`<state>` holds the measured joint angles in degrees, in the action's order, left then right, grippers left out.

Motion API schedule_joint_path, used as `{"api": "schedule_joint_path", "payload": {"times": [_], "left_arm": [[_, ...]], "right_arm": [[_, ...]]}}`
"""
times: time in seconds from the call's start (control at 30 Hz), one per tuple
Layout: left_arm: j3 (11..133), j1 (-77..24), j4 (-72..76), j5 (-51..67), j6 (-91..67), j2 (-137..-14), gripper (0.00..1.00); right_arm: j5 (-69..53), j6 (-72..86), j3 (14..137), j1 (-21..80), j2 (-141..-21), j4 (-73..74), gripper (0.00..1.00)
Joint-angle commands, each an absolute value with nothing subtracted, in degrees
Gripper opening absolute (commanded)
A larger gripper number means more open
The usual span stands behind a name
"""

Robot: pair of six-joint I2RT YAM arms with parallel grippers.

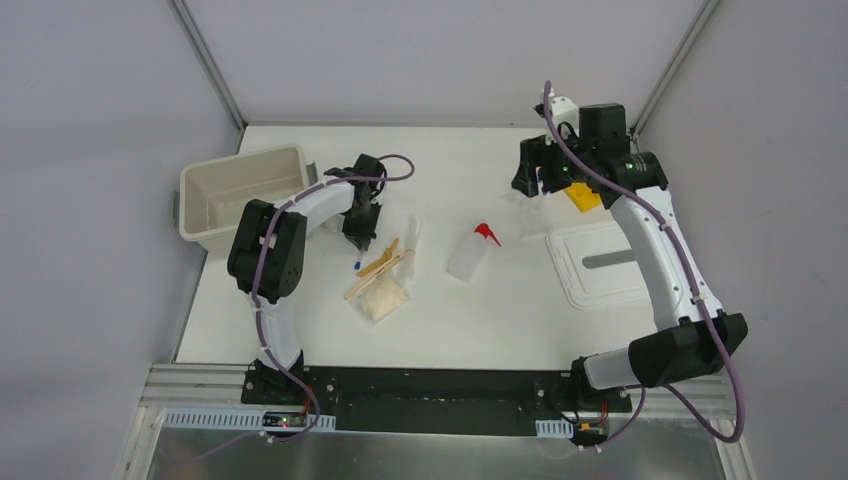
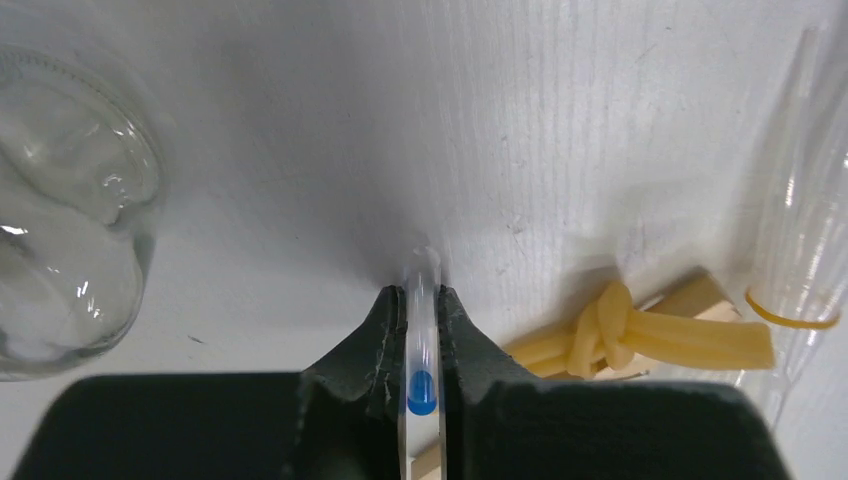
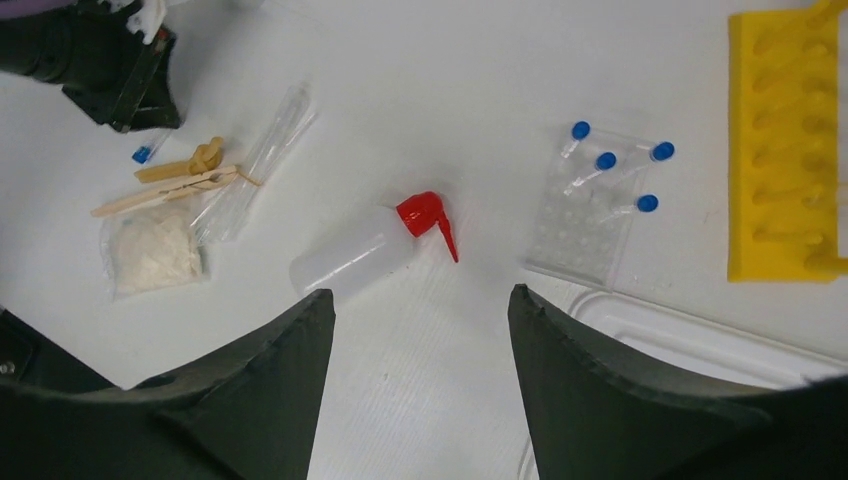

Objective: Organize the chemistry lab equipment

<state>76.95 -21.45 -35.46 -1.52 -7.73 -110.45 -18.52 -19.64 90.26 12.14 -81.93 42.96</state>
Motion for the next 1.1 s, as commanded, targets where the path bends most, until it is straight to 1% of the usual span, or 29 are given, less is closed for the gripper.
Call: {"api": "schedule_joint_path", "payload": {"times": [0.0,0.03,0.13,0.2,0.3,0.37,0.43,0.5,0.57,0.77,0.93,0.97,1.07], "left_arm": [[82.6,-19.2,-40.5,5.7,-11.5,-107.4,0.02],[84.3,-19.0,-41.7,7.6,-12.7,-105.6,0.0],[88.8,-18.8,-43.5,16.6,-17.9,-100.4,0.0],[90.6,-18.5,-43.5,25.3,-23.1,-97.8,0.0],[91.2,-18.4,-42.3,38.5,-33.5,-95.6,0.0],[88.5,-18.4,-38.7,43.0,-41.6,-93.7,0.0],[83.3,-18.2,-31.7,43.9,-50.0,-90.0,0.0],[78.1,-18.1,-25.2,44.6,-58.9,-87.0,0.0],[76.0,-18.1,-22.7,45.4,-64.7,-86.0,0.0],[72.6,-18.0,-20.5,45.9,-75.2,-84.3,0.0],[70.9,-18.1,-20.5,45.8,-77.7,-83.9,0.0],[70.7,-18.1,-20.5,45.9,-78.0,-83.9,0.0],[70.5,-18.1,-20.3,46.0,-78.5,-83.9,0.0]], "right_arm": [[-16.7,-26.8,89.8,17.6,-76.7,43.6,0.67],[-16.1,-27.3,89.0,18.8,-75.6,42.4,0.67],[-13.9,-30.8,83.5,24.0,-71.0,36.1,0.67],[-11.1,-34.5,78.7,28.8,-67.6,30.1,0.66],[-6.8,-44.1,69.0,38.9,-62.3,18.7,0.65],[-1.9,-52.5,63.5,46.3,-61.2,12.2,0.63],[7.2,-58.2,60.6,53.0,-62.4,6.6,0.59],[11.2,-61.0,60.2,57.2,-65.0,3.6,0.57],[13.1,-62.1,59.7,59.5,-67.2,0.6,0.57],[14.7,-67.3,56.2,63.2,-70.7,-11.4,0.6],[14.1,-68.7,56.5,64.1,-72.7,-13.6,0.6],[13.6,-68.8,56.6,64.1,-72.9,-13.5,0.6],[13.1,-69.2,57.1,64.1,-73.5,-12.8,0.54]]}}
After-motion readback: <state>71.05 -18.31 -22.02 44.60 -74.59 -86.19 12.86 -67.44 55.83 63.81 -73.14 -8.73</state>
